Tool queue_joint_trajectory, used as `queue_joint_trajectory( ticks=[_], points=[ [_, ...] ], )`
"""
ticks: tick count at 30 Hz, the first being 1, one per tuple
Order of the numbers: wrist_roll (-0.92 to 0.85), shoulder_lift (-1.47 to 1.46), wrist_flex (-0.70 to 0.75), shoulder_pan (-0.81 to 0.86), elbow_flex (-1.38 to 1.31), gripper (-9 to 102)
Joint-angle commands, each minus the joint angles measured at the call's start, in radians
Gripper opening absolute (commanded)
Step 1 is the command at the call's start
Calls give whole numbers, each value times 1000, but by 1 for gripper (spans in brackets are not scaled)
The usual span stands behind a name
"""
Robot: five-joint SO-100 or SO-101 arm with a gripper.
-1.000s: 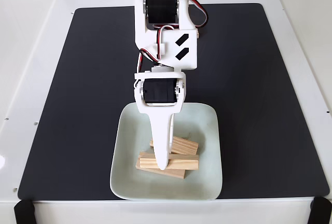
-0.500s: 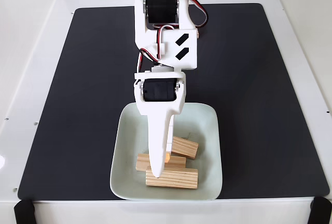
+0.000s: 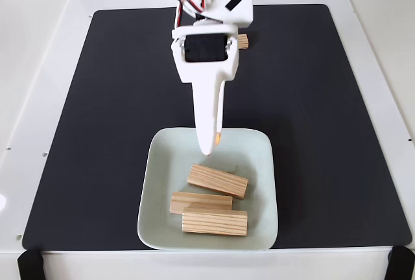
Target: Pick up the wooden block and place them on the plate.
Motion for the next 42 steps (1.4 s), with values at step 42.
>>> queue_joint_trajectory(
  ticks=[42],
  points=[
    [199, 822, 692, -408, 896, -1]
  ],
)
